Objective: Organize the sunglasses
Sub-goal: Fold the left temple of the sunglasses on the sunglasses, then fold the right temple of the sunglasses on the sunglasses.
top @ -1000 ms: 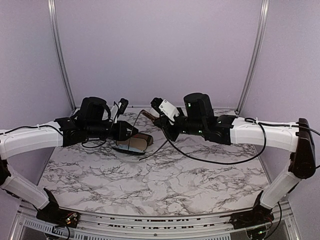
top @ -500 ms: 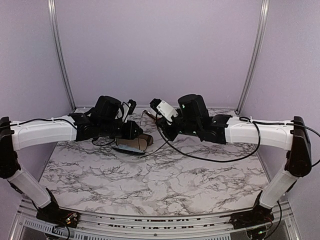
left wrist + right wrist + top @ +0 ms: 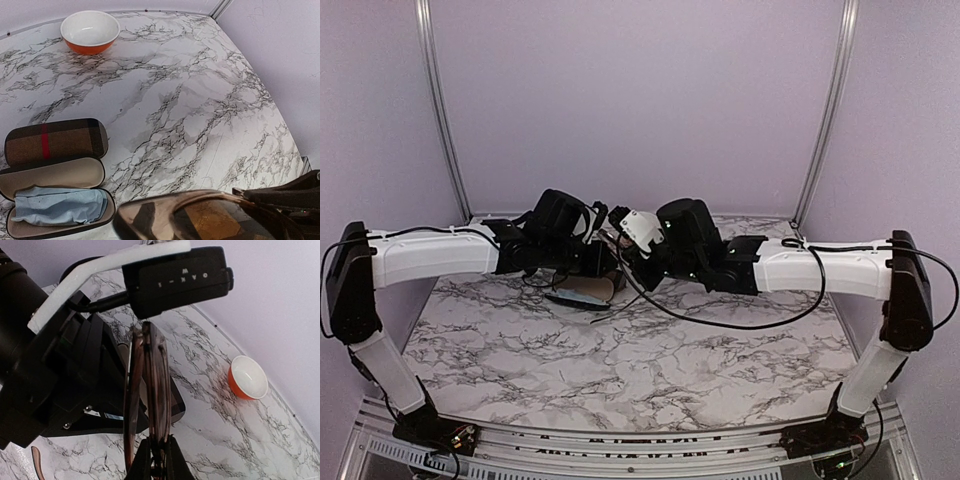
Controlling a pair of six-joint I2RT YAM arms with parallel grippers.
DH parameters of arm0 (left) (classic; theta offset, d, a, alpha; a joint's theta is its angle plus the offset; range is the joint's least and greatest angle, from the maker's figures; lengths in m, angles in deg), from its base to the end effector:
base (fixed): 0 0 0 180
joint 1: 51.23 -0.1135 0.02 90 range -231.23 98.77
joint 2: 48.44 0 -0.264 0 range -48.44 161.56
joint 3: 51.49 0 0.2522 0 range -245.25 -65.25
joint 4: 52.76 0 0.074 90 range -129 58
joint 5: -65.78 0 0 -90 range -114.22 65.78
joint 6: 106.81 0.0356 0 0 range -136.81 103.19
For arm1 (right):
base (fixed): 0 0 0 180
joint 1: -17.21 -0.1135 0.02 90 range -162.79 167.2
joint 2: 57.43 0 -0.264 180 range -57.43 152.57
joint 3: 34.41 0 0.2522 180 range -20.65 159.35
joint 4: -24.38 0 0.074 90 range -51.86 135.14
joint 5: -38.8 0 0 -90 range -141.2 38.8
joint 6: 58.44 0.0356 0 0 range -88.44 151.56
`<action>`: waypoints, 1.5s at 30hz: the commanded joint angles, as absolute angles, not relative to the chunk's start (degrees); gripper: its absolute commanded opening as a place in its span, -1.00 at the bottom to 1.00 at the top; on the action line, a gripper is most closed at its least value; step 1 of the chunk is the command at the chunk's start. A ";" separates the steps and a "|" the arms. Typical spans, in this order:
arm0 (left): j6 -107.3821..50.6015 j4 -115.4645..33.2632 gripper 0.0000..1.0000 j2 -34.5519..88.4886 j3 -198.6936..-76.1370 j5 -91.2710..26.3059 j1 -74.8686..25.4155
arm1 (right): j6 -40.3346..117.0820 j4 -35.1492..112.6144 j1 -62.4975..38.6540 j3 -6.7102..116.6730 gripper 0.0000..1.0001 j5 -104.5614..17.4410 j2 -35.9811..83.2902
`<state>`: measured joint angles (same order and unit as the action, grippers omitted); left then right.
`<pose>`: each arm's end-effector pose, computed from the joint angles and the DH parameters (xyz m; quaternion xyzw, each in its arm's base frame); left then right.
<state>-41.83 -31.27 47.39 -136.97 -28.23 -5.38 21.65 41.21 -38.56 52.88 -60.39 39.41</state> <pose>0.2684 -0.2801 0.2731 0.1746 0.8559 -0.3065 0.3780 0.2285 0.3258 0.2853 -0.4239 0.7346 0.1420 0.5104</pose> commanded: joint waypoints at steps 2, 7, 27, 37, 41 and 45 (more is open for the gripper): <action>-42.97 -29.09 -0.73 48.84 -139.69 -25.91 -5.00 | 24.58 40.01 -40.25 56.50 -0.88 -62.85 40.51; -42.58 -28.56 -0.74 48.86 -140.09 -24.51 -5.00 | 26.55 39.74 -40.28 56.45 -0.88 -64.70 40.51; -37.19 -24.84 0.63 34.75 -132.76 -9.58 -5.08 | 30.16 37.81 -38.59 52.66 -0.87 -72.28 35.88; -40.24 -23.70 0.38 26.21 -126.96 -15.68 -5.17 | 35.85 36.83 -36.21 52.59 -0.87 -76.07 33.55; -41.45 -22.53 0.14 24.77 -125.87 -18.54 -5.08 | 37.74 35.95 -35.66 53.47 -0.87 -78.39 33.24; -42.26 -21.94 -0.08 24.55 -125.95 -20.39 -5.08 | 38.10 34.83 -35.71 54.56 -0.85 -79.68 33.06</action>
<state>-41.10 -23.99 25.73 -126.54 -17.15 -5.36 36.20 37.71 -35.94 52.16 -77.07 35.17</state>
